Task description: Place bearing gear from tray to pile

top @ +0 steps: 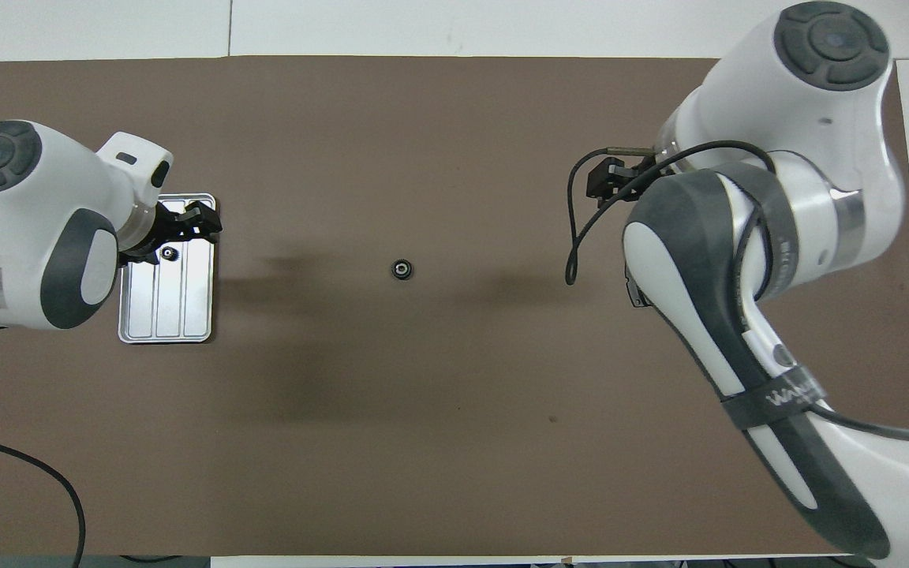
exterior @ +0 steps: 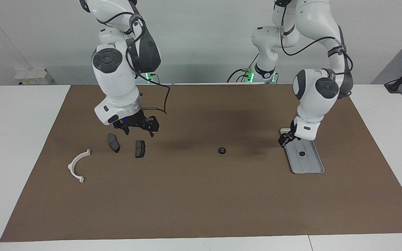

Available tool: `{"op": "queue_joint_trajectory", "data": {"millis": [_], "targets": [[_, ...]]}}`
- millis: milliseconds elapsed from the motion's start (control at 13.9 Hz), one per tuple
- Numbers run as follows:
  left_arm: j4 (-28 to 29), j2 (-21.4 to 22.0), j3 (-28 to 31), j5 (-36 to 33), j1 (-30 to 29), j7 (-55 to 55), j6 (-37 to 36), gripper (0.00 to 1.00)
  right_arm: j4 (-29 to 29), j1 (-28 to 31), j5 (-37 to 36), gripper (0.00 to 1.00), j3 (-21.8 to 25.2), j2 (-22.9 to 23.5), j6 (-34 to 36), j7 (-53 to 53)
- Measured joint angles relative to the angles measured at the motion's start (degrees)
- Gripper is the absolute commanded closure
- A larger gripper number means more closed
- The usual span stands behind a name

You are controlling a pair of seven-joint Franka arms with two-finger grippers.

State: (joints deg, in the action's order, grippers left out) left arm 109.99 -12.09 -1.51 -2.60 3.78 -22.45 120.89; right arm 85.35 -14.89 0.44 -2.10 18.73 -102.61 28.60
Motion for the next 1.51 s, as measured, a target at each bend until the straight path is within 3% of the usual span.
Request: {"op": "queue_joint_trajectory", "data": {"millis": [216,791,1294,1366,1438,1510], "targets": [[2.0,-0.2,0.0,0.0,-3.4,6.1,3.8,0.51,-3.6,-5.3,0.0,0.0,-0.3,5.3,-3.1,12.1],[5.7,-4.9,-0.1,0.0,-4.4,9.2,13.4,0.51,-11.5,-16.6,-3.3,0.0,-0.3,16.9,-6.8,36.3],[7.5,-5.1,-0.1,0.0,-4.9,9.3,16.8,0.54,-16.3,-21.1,-5.6,0.0,-0.2,23.5,-8.5,44.5],[7.7,-5.0,-0.2,0.0,-4.9,9.3,17.1,0.66,-17.2,-21.4,-6.0,0.0,-0.2,24.6,-8.7,44.8],[7.7,-5.0,-0.2,0.0,-4.9,9.3,17.2,0.87,-17.9,-21.6,-6.1,0.0,-0.2,25.5,-8.9,44.9],[7.7,-4.9,-0.1,0.1,-4.9,9.3,17.2,1.0,-18.4,-21.8,-6.1,0.0,-0.2,26.2,-9.0,44.9]]}}
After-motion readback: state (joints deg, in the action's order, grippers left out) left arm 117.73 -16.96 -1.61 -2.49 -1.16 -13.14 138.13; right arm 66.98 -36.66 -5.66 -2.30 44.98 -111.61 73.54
